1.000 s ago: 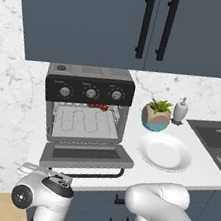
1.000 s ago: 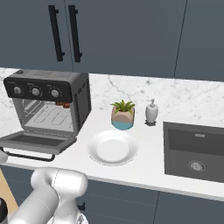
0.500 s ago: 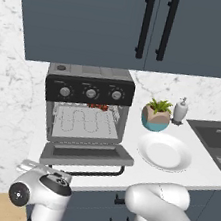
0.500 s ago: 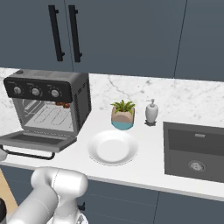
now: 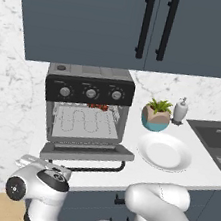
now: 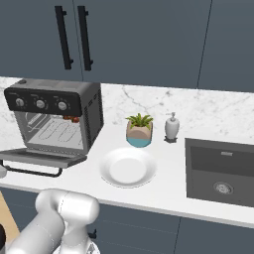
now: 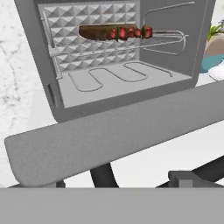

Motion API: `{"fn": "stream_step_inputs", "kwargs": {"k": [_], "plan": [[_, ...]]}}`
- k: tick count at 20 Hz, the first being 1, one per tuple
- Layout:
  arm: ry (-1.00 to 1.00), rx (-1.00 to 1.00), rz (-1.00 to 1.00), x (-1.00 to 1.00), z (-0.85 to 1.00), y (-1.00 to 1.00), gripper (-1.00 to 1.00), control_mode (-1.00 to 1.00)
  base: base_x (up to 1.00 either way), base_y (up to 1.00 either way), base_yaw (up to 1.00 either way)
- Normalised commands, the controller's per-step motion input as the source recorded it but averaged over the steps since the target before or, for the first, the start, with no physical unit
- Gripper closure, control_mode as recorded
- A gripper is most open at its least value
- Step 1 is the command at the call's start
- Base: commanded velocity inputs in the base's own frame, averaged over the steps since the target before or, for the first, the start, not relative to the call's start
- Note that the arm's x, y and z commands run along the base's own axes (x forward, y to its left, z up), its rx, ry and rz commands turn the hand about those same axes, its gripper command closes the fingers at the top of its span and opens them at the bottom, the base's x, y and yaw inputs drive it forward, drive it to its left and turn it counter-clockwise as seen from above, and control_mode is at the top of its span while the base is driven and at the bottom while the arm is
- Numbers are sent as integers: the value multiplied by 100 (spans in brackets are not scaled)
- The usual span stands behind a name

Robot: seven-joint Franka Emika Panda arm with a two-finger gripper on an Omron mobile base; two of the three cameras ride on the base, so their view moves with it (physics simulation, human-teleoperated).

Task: Pick up the kebab skewer and baguette bread, and place them inside the toaster oven. Close the toaster oven door and start by setting the timer.

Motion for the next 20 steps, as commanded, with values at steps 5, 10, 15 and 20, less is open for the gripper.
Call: {"fn": "stream_step_inputs", "kwargs": {"k": [5, 10, 15, 20], "plan": [[-7, 4, 0, 39, 22, -3, -100, -100, 0, 0, 0], [-10, 5, 3, 43, 16, -23, -100, -100, 0, 0, 0], [-9, 6, 5, 47, 20, -24, -100, -100, 0, 0, 0], [-9, 4, 4, 52, 18, -21, -100, -100, 0, 0, 0]]}}
